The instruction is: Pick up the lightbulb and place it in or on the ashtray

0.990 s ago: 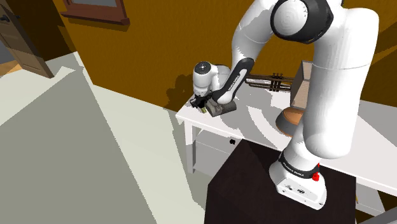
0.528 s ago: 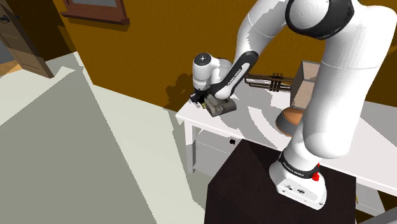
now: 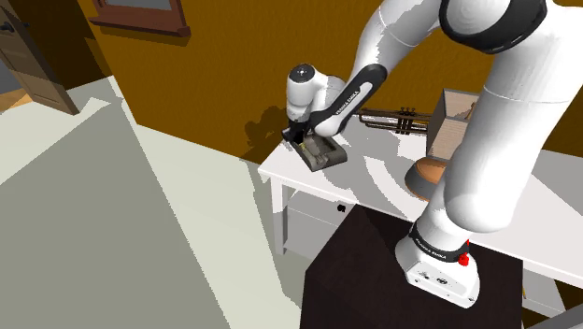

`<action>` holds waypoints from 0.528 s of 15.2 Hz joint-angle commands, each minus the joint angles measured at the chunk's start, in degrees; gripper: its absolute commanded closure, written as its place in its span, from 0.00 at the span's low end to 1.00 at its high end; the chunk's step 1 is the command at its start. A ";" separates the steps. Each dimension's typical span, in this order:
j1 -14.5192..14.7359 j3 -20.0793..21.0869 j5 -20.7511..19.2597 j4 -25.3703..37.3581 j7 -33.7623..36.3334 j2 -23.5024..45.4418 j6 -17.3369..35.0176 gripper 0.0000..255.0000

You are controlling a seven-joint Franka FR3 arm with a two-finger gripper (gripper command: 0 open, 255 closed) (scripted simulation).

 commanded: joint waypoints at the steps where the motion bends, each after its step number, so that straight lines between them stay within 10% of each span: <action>1: -1.68 -1.07 0.74 0.11 -3.10 0.28 1.37 1.00; 8: -9.11 -3.92 6.64 1.74 -17.31 2.71 6.52 1.00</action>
